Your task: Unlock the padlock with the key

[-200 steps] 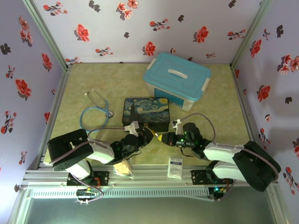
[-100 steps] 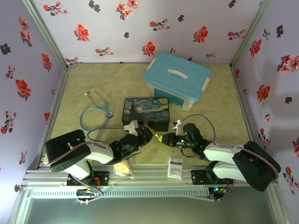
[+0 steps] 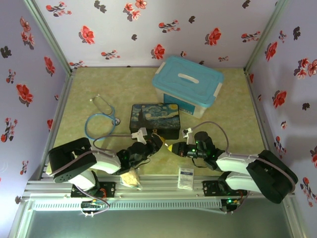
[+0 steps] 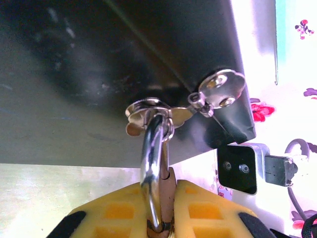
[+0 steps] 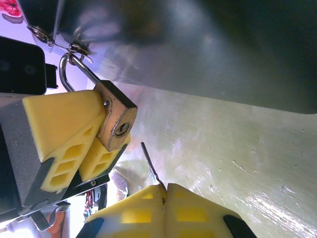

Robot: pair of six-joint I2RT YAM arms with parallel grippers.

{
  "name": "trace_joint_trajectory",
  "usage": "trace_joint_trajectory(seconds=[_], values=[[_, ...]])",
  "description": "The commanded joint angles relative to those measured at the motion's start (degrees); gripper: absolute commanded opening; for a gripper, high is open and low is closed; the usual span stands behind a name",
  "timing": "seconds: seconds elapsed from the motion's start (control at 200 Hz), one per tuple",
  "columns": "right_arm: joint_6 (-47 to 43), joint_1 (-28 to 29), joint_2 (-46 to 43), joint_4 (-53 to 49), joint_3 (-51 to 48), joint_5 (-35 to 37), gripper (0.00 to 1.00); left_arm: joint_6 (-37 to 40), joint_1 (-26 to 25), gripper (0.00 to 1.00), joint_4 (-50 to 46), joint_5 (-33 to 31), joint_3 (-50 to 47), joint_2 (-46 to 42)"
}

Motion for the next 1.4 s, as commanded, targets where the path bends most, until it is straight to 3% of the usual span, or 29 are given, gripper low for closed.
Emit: trace_joint_trajectory(seconds=[0.0, 0.435, 0.775, 0.965, 1.125, 1.395], values=[[-0.5, -0.3, -0.5, 2.9, 0.7, -0.7, 0.0, 0.0, 0.0, 0.0, 5.2, 0.2, 2.1, 1.2], [-0.8, -1.3, -1.1, 1.6, 0.9, -0.4, 0.0, -0.2, 0.0, 0.0, 6.3, 0.3, 1.6, 1.9], [1.2, -1.6, 3.4, 10.4, 1.8, -1.9, 0.0, -1.1, -0.2, 0.0, 9.4, 3.9, 3.2, 3.7], [-0.9, -6.4, 3.0, 10.9, 1.2, -7.3, 0.0, -1.7, -0.1, 0.0, 10.1, 5.9, 3.3, 3.6], [-4.7, -10.2, 2.8, 5.3, 3.3, -11.6, 0.0, -2.8, -0.5, 0.0, 12.0, 8.5, 4.1, 4.5], [-0.1, -10.4, 7.5, 13.2, 2.4, -11.3, 0.0, -2.8, -0.5, 0.0, 13.4, 8.6, 4.9, 6.8]])
